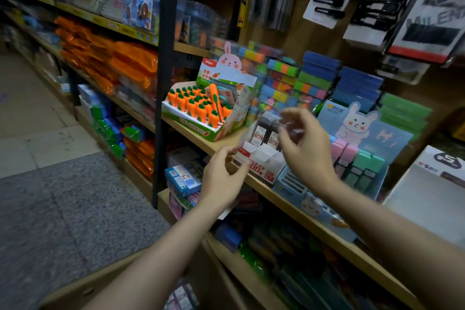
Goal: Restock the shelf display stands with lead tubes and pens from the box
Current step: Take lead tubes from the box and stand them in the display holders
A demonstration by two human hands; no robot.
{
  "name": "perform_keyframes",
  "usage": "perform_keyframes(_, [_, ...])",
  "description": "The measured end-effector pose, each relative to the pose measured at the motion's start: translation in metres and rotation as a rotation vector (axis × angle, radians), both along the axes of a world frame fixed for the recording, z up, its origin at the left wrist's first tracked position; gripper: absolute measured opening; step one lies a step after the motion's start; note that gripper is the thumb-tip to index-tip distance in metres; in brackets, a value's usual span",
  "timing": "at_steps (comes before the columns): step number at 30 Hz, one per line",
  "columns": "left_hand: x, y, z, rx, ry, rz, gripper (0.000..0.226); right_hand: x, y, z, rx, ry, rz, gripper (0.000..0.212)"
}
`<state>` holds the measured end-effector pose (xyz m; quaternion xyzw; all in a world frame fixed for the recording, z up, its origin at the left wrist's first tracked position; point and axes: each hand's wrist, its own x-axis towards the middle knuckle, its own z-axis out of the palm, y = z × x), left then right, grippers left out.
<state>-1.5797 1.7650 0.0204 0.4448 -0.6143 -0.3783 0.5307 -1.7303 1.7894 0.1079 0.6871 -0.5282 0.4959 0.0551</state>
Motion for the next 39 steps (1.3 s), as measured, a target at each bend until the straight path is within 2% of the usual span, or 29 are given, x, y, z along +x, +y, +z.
perform_keyframes(2, [0.014,0.014,-0.015,-0.02,-0.07,0.03,0.022,0.016,0.036,-0.038,0.019,-0.068,0.137,0.021])
perform_keyframes(4, [0.031,0.034,-0.042,0.028,-0.137,0.066,0.019,0.034,0.063,-0.084,0.146,-0.049,0.247,0.02])
perform_keyframes(8, [0.079,0.09,-0.126,0.365,-0.245,0.219,0.022,0.063,0.091,-0.178,0.527,-0.031,0.351,0.023])
perform_keyframes(10, [0.098,0.121,-0.174,0.543,-0.16,0.396,0.023,0.078,0.101,-0.223,0.757,-0.024,0.358,0.023])
perform_keyframes(13, [0.107,0.168,-0.233,0.837,0.089,0.709,0.015,0.096,0.116,-0.278,1.173,-0.044,0.271,0.017])
perform_keyframes(15, [0.103,0.196,-0.266,1.013,0.11,0.803,0.015,0.101,0.121,-0.311,1.331,0.006,0.181,0.011])
perform_keyframes(19, [0.091,0.224,-0.307,1.131,-0.011,0.723,0.029,0.099,0.129,-0.362,1.44,0.098,0.04,0.02])
perform_keyframes(23, [0.086,0.23,-0.324,1.138,-0.219,0.651,0.043,0.092,0.134,-0.4,1.5,0.134,-0.053,0.036])
perform_keyframes(31, [0.08,0.216,-0.335,1.067,-0.468,0.658,0.057,0.097,0.13,-0.436,1.428,0.106,-0.018,0.06])
perform_keyframes(33, [0.082,0.214,-0.337,1.098,-0.455,0.646,0.054,0.103,0.128,-0.441,1.436,0.064,-0.019,0.058])
perform_keyframes(36, [0.083,0.215,-0.34,1.145,-0.47,0.63,0.037,0.11,0.128,-0.445,1.443,0.059,0.02,0.035])
perform_keyframes(39, [0.082,0.217,-0.34,1.106,-0.516,0.664,0.017,0.109,0.128,-0.445,1.434,0.057,0.034,0.017])
